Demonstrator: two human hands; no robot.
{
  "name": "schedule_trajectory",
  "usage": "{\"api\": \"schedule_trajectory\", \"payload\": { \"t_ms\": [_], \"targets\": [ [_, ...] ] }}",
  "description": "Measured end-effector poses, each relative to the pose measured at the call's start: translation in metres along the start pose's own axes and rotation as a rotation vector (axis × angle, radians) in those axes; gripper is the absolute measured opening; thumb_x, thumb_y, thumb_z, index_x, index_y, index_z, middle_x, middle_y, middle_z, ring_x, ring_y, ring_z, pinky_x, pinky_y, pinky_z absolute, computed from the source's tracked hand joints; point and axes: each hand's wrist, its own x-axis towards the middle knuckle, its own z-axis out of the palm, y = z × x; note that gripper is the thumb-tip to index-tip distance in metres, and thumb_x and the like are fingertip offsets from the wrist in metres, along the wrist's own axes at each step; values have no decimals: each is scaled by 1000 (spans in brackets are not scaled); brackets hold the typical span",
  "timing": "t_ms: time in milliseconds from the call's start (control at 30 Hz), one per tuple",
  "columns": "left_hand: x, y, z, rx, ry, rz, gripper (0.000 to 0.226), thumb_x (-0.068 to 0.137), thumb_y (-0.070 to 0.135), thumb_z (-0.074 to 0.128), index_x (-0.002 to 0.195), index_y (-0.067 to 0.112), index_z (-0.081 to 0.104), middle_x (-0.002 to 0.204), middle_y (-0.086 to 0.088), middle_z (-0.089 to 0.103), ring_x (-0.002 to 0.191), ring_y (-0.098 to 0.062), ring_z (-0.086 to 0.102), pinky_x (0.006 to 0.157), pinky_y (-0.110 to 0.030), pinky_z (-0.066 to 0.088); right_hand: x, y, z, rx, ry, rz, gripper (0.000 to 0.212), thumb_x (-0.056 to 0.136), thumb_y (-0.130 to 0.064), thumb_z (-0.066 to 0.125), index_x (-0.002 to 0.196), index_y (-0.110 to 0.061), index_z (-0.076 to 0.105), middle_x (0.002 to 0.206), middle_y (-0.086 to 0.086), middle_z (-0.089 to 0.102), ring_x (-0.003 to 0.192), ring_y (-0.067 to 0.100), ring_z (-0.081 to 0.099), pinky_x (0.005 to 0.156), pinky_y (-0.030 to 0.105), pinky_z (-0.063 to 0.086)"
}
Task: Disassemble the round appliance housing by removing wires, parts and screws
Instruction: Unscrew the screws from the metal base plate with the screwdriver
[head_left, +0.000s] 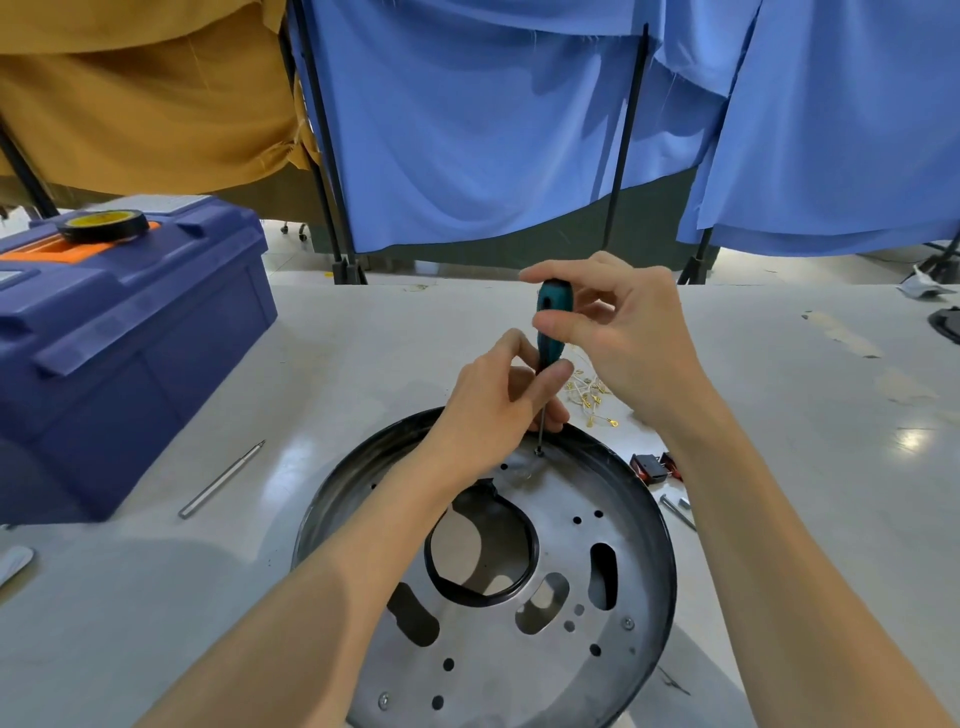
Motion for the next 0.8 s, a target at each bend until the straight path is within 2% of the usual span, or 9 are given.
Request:
{"api": "schedule_trajectory", "payload": {
  "t_ms": [133, 200, 267, 367, 500, 600, 667, 733, 800],
  "targets": [
    [0, -1, 0, 38, -34, 43, 24, 101, 34, 39, 118, 19, 47, 76, -8, 73, 72, -17, 72, 76, -32, 59, 0, -2, -2, 59, -61, 16, 37, 86, 10, 58, 109, -16, 71, 97, 4, 70, 87, 9, 69, 73, 16, 55],
    [0, -1, -1, 15, -29, 32, 22, 100, 33, 43, 116, 19, 48, 75, -8, 73, 72, -17, 72, 77, -34, 58, 0, -5, 1, 57, -63, 15, 24, 86, -3, 66, 105, -18, 71, 101, 2, 68, 93, 10, 67, 79, 22, 56],
    [0, -1, -1, 4, -16, 17, 23, 98, 34, 49, 114, 18, 48, 74, -6, 73, 72, -18, 71, 77, -36, 58, -1, -5, 4, 13, -34, 9, 23, 79, -18, 77, 100, -24, 72, 102, -1, 60, 92, 4, 60, 81, 17, 52],
    [-1, -1, -1, 19, -7, 15, 24, 98, 35, 47, 107, 13, 48, 74, -7, 73, 72, -17, 71, 76, -35, 59, -1, -4, 6, -8, 7, -6, 27, 78, -13, 76, 103, -24, 73, 93, 3, 59, 80, 2, 57, 77, 11, 48],
    [-1, 0, 1, 56, -32, 12, 20, 103, 29, 38, 109, 16, 52, 77, -9, 73, 72, -16, 71, 72, -28, 58, 1, -2, -4, -19, -1, 26, 32, 84, 6, 63, 105, -17, 71, 93, 5, 69, 85, 13, 65, 77, 20, 57],
    [1, -1, 1, 40, -27, -5, 13, 100, 29, 47, 101, 17, 50, 75, -7, 73, 71, -17, 71, 73, -32, 58, 1, -3, -4, 2, -33, 32, 20, 86, -6, 67, 99, -20, 71, 100, 4, 65, 90, 14, 67, 83, 28, 57],
    [1, 0, 2, 53, -7, -8, 17, 96, 34, 53, 96, 18, 47, 73, -3, 74, 70, -15, 71, 76, -38, 58, 1, -3, -1, -44, -20, 12, 18, 82, -21, 74, 99, -27, 71, 103, 1, 56, 89, 2, 59, 81, 16, 51],
    [0, -1, 3, 61, 11, -4, 22, 94, 39, 53, 96, 18, 46, 72, -2, 74, 69, -16, 71, 77, -43, 58, 1, -2, 3, -52, -2, -5, 23, 82, -20, 74, 104, -27, 72, 97, 2, 54, 83, 1, 55, 76, 9, 47],
    [-1, -2, 3, 89, 11, 20, 23, 96, 42, 47, 105, 20, 48, 73, -3, 74, 70, -16, 71, 78, -46, 58, 0, -2, 6, -44, 15, 2, 28, 85, -13, 70, 110, -26, 70, 94, 4, 53, 83, 5, 55, 78, 10, 47]
  ]
}}
